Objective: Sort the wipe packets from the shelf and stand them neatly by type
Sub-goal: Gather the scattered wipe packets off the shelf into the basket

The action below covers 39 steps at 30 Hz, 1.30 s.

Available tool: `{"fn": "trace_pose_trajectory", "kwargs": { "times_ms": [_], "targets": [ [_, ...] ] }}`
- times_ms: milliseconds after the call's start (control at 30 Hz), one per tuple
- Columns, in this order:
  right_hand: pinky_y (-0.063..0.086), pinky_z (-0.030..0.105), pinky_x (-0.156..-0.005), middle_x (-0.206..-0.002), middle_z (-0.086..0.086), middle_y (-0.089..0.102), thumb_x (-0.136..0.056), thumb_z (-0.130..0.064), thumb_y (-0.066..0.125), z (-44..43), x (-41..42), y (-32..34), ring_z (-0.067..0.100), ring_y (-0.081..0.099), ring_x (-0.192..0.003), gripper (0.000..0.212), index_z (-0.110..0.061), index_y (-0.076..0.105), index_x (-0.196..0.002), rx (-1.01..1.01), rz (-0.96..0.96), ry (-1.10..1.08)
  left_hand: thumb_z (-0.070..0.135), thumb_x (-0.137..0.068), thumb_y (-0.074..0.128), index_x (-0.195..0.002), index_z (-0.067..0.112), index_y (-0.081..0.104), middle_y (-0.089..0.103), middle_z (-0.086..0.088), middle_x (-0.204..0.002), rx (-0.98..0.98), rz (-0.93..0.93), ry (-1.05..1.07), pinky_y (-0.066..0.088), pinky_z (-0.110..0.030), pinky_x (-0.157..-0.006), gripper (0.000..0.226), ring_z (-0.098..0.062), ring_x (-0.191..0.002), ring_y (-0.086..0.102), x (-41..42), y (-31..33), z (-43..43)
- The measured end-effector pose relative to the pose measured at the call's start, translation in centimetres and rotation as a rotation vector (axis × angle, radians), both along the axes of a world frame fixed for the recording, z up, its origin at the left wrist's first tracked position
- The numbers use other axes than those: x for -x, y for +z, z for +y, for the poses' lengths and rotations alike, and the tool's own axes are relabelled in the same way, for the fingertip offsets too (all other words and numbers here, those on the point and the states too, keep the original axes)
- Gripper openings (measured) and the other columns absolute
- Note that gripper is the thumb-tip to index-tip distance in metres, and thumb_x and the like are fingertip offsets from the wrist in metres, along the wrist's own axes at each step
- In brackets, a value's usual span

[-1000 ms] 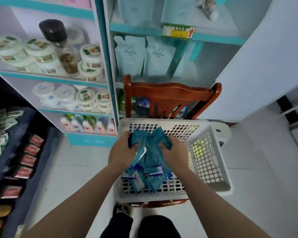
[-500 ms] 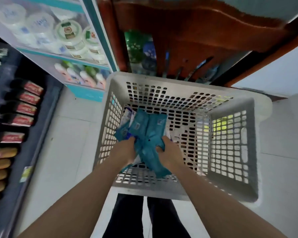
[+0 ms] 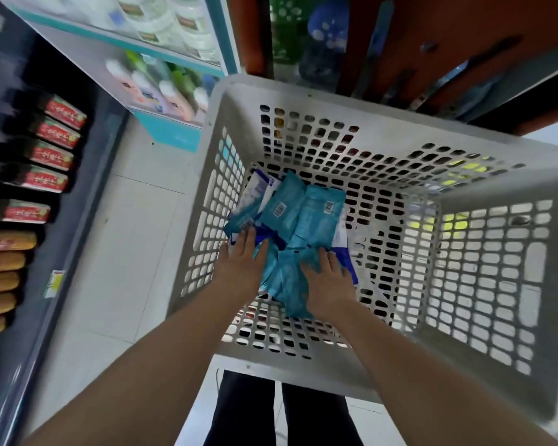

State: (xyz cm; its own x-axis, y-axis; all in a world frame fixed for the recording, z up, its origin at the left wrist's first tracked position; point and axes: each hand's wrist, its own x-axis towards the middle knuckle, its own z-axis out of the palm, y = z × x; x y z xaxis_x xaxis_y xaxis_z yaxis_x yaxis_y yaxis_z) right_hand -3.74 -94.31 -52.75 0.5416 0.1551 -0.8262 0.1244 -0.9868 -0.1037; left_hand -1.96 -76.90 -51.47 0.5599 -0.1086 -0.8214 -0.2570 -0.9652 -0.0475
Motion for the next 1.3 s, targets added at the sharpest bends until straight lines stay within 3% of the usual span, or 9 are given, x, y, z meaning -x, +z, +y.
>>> {"fn": "trace_pose_trajectory", "kwargs": {
  "times_ms": [233,333,433,500,633,833,967,1133,1300],
  "targets": [
    [0.020,0.045,-0.118,-0.161,0.009,0.002,-0.096,-0.029,0.051,-0.4,-1.0,3.5,0.027,0.003,-0.148,0.065,-0.019,0.017,-0.151,-0.097,-0.047,-0.042,0.011,-0.087,0.060,-0.149,0.015,0.024,-0.003,-0.015,-0.160,0.055,-0.138,0.018,0.015,-0.050,-0.118,0.072,-0.031,-0.148,-0.004,-0.7,4.1,-0.6],
    [0.028,0.043,-0.114,-0.154,0.010,0.023,-0.094,-0.033,0.057,-0.7,-1.4,5.9,0.027,0.018,-0.144,0.064,-0.016,0.026,-0.148,-0.144,-0.122,0.001,0.011,-0.084,0.064,-0.145,0.013,0.032,0.013,-0.013,-0.158,0.038,-0.184,0.022,0.025,-0.046,-0.115,0.069,-0.030,-0.147,0.009,-0.5,6.7,-0.9],
    [0.037,0.040,-0.107,-0.139,0.005,0.043,-0.090,-0.043,0.059,-1.1,-2.0,9.1,0.024,0.036,-0.132,0.061,-0.018,0.037,-0.141,-0.170,-0.281,0.072,0.010,-0.081,0.064,-0.137,0.012,0.043,0.039,-0.010,-0.142,0.036,-0.274,0.051,0.038,-0.040,-0.105,0.059,-0.027,-0.133,0.032,0.1,9.6,-1.2],
    [0.037,0.039,-0.106,-0.135,0.003,0.047,-0.090,-0.045,0.059,-1.2,-2.5,11.5,0.023,0.040,-0.128,0.061,-0.019,0.039,-0.140,-0.203,-0.363,0.092,0.011,-0.083,0.063,-0.133,0.012,0.046,0.046,-0.008,-0.132,0.042,-0.334,0.085,0.040,-0.038,-0.099,0.053,-0.025,-0.124,0.039,0.5,12.0,-1.4],
    [0.041,0.036,-0.101,-0.128,0.002,0.052,-0.091,-0.042,0.058,-0.9,-3.6,16.6,0.021,0.045,-0.121,0.052,-0.018,0.044,-0.135,-0.276,-0.483,0.150,0.015,-0.085,0.061,-0.128,0.016,0.046,0.048,-0.004,-0.127,0.054,-0.471,0.172,0.041,-0.036,-0.095,0.046,-0.024,-0.122,0.041,1.2,17.1,-1.1],
    [0.037,0.034,-0.106,-0.137,0.000,0.047,-0.094,-0.039,0.056,1.6,-4.9,24.0,0.021,0.041,-0.129,0.051,-0.020,0.040,-0.138,-0.355,-0.594,0.316,0.021,-0.085,0.067,-0.132,0.023,0.045,0.044,-0.001,-0.134,-0.024,-0.606,0.402,0.040,-0.035,-0.099,0.052,-0.022,-0.126,0.040,3.0,25.0,1.6],
    [0.039,0.035,-0.103,-0.138,0.003,0.046,-0.093,-0.033,0.056,5.6,-5.2,28.9,0.022,0.042,-0.125,0.050,-0.019,0.041,-0.139,-0.450,-0.658,0.405,0.028,-0.090,0.063,-0.128,0.020,0.046,0.045,-0.001,-0.131,-0.098,-0.722,0.521,0.040,-0.034,-0.097,0.043,-0.022,-0.125,0.040,5.1,30.4,5.3],
    [0.040,0.037,-0.097,-0.132,0.005,0.049,-0.089,-0.035,0.061,12.4,-4.9,34.0,0.025,0.044,-0.120,0.051,-0.018,0.045,-0.134,-0.575,-0.757,0.549,0.018,-0.088,0.059,-0.116,0.020,0.053,0.053,-0.001,-0.119,-0.177,-0.868,0.644,0.041,-0.034,-0.092,0.028,-0.022,-0.116,0.048,8.7,36.1,11.3],
    [0.042,0.036,-0.094,-0.124,0.006,0.051,-0.087,-0.031,0.064,20.3,-3.9,38.1,0.027,0.047,-0.115,0.047,-0.016,0.049,-0.129,-0.701,-0.817,0.668,0.015,-0.085,0.057,-0.117,0.020,0.053,0.056,-0.001,-0.120,-0.268,-1.013,0.693,0.043,-0.036,-0.095,0.032,-0.023,-0.117,0.048,12.2,40.1,18.0]
  ]
}}
